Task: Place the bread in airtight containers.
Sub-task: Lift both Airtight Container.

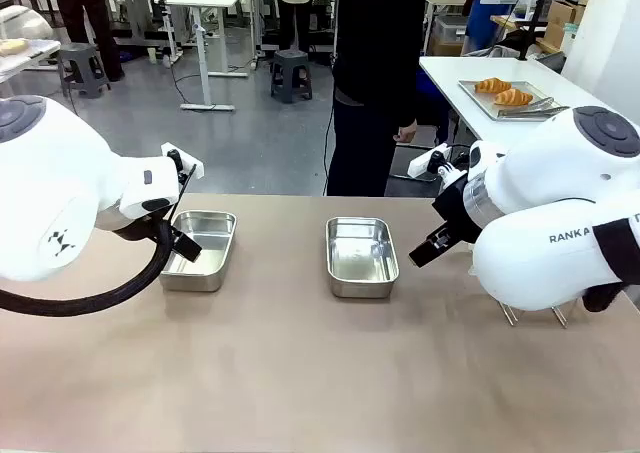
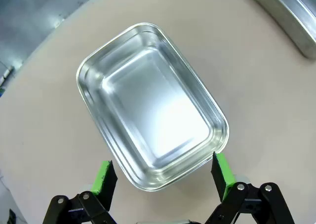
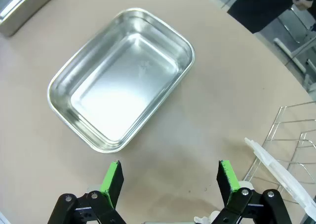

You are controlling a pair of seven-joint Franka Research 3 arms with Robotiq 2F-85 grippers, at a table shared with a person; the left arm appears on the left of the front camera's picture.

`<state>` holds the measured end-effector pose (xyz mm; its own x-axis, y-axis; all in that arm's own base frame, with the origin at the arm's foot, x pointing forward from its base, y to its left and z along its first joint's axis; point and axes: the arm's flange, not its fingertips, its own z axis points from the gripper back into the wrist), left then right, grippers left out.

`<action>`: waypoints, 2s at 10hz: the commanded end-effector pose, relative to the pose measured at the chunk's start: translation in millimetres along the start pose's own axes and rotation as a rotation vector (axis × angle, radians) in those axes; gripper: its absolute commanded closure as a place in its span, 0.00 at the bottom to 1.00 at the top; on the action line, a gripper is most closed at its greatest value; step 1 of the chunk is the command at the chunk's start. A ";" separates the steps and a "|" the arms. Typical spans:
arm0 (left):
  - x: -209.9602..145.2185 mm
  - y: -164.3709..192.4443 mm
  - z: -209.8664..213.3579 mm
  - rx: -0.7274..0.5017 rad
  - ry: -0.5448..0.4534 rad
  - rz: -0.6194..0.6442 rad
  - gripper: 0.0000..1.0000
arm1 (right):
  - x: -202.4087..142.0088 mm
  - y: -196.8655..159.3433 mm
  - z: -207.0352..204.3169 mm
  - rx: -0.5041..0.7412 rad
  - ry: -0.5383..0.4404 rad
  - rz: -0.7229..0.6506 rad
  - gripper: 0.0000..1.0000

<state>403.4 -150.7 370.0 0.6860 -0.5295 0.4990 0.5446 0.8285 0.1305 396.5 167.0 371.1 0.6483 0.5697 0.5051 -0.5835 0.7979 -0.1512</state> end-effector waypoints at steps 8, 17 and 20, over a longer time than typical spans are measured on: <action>0.1 0.0 0.1 0.000 0.000 0.000 0.00 | 0.0 0.0 0.1 0.000 0.000 0.000 0.00; -11.9 105.3 222.6 -0.297 -0.302 -0.147 0.00 | 12.0 -170.5 192.3 0.225 -0.352 -0.093 0.00; -84.6 169.2 245.0 -0.396 -0.451 -0.282 0.00 | -77.4 -244.6 216.1 0.386 -0.574 -0.070 0.00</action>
<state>318.5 57.1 570.4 0.3055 -0.5386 0.7852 0.8436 0.5356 0.0392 382.0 -99.7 561.9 0.4379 0.2642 0.8594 -0.6842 0.7180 0.1279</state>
